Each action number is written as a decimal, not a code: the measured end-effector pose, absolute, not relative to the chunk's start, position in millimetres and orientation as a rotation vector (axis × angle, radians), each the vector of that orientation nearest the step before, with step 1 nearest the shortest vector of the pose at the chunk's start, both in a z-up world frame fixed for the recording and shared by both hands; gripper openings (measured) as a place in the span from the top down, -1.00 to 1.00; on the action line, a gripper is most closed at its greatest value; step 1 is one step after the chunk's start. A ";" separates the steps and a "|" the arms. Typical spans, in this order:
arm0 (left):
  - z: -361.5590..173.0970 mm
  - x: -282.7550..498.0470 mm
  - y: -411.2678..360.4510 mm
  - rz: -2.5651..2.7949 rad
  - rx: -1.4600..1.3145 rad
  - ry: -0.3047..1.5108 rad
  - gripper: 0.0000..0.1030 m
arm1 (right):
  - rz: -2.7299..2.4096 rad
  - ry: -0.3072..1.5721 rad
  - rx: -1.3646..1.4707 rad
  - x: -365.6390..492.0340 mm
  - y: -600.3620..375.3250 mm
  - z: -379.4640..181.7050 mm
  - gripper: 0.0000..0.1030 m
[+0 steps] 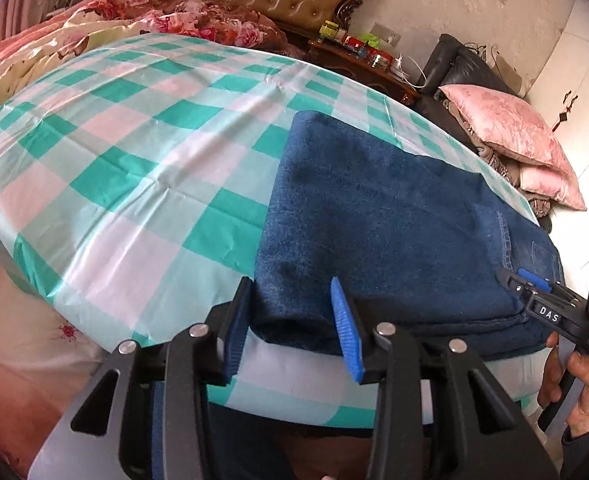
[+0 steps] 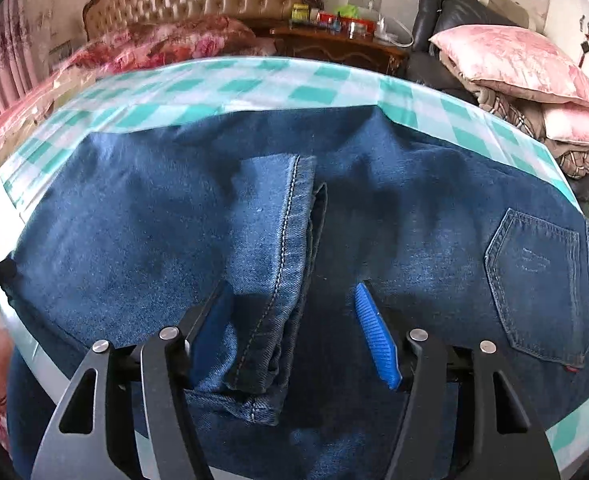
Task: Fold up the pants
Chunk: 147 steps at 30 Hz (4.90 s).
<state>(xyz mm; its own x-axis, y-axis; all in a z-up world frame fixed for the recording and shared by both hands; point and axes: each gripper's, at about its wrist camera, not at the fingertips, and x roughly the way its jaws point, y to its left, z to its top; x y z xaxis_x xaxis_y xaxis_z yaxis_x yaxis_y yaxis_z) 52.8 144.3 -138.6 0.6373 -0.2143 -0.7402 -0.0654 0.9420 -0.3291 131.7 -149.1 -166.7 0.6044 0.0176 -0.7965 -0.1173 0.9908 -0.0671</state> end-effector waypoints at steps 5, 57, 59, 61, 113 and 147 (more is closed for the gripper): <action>-139.5 52.5 145.0 -0.083 -0.357 0.879 0.22 | 0.070 0.920 -0.138 132.8 -145.9 -167.6 -0.18; -105.3 46.8 134.7 -0.137 -0.368 0.823 0.67 | 0.169 0.937 -0.057 175.9 -105.0 -110.2 -0.19; -100.4 46.8 131.6 -0.137 -0.351 0.810 0.67 | 0.262 0.982 -0.040 189.6 -77.6 -101.5 -0.24; -98.0 46.1 130.4 -0.135 -0.339 0.806 0.67 | 0.331 1.020 -0.019 203.8 -51.5 -97.1 -0.29; -113.0 43.7 110.4 -0.168 -0.434 0.802 0.70 | 0.380 1.049 -0.175 235.3 57.0 -113.0 0.70; -79.5 49.9 66.7 -0.116 -0.177 0.734 0.79 | 0.462 1.077 0.042 244.5 0.7 -60.7 -0.38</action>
